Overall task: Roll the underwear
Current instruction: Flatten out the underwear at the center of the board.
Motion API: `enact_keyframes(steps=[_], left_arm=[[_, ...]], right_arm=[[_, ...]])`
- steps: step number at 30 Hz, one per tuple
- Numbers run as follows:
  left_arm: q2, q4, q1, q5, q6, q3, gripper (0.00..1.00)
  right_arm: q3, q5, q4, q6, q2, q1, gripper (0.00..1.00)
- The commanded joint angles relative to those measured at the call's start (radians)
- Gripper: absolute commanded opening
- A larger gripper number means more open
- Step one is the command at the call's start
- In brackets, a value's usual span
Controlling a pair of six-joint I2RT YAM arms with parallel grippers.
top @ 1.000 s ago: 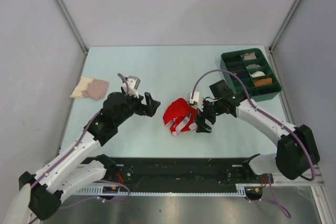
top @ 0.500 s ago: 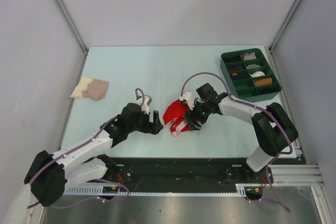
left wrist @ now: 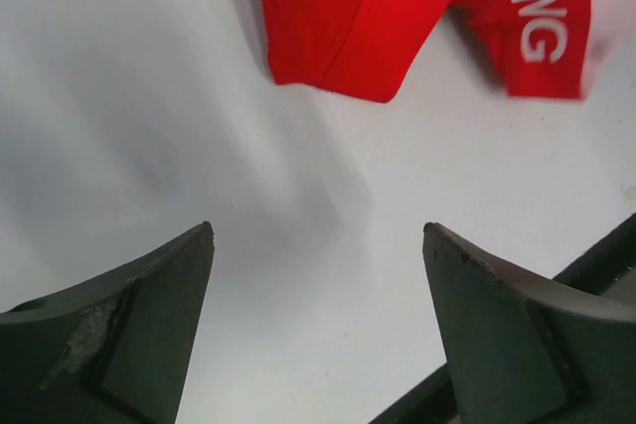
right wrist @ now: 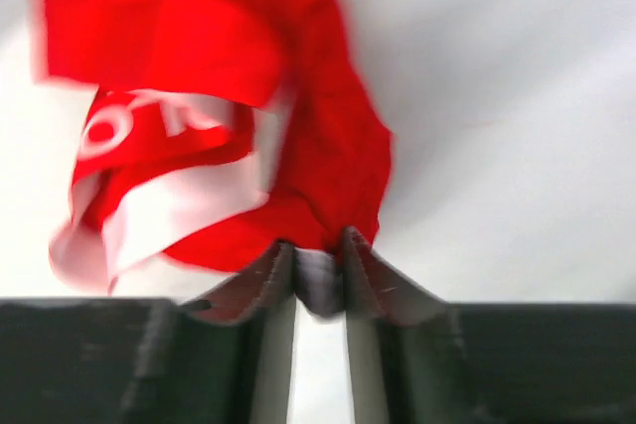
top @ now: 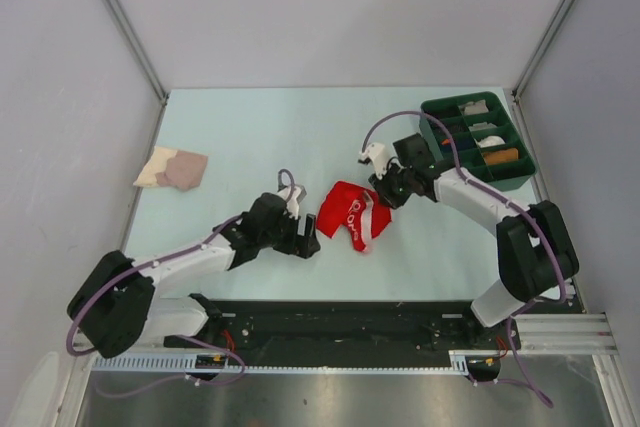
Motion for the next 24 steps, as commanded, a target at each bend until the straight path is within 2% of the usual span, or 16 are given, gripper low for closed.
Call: enact_keyframes(steps=[1, 2, 6, 8, 10, 12, 16, 18, 24], left_arm=[[0.098, 0.035, -0.031, 0.01, 0.086, 0.12, 0.9], [0.113, 0.026, -0.04, 0.009, 0.091, 0.14, 0.95], [0.162, 0.027, -0.106, -0.019, 0.092, 0.208, 0.96], [0.189, 0.029, -0.124, -0.052, 0.085, 0.225, 0.96], [0.242, 0.012, -0.153, -0.106, 0.082, 0.263, 0.96], [0.276, -0.013, -0.173, -0.152, 0.076, 0.306, 0.94], [0.365, -0.062, -0.202, -0.232, 0.062, 0.372, 0.91], [0.417, -0.086, -0.209, -0.269, 0.053, 0.398, 0.88], [0.483, -0.079, -0.213, -0.316, 0.026, 0.404, 0.8]], right_arm=[[0.091, 0.101, 0.067, -0.045, 0.051, -0.059, 0.41], [0.107, 0.078, 0.054, -0.045, 0.063, -0.072, 0.54], [0.126, -0.067, -0.052, -0.077, -0.019, -0.107, 0.68], [0.128, -0.193, -0.133, -0.112, -0.063, -0.13, 0.74], [0.121, -0.332, -0.181, -0.119, -0.089, -0.144, 0.77], [0.118, -0.403, -0.239, -0.097, -0.069, -0.148, 0.78], [0.086, -0.503, -0.249, -0.018, 0.02, -0.142, 0.8], [0.071, -0.495, -0.217, 0.027, 0.058, -0.136, 0.85], [0.022, -0.448, -0.189, 0.059, 0.103, -0.106, 0.85]])
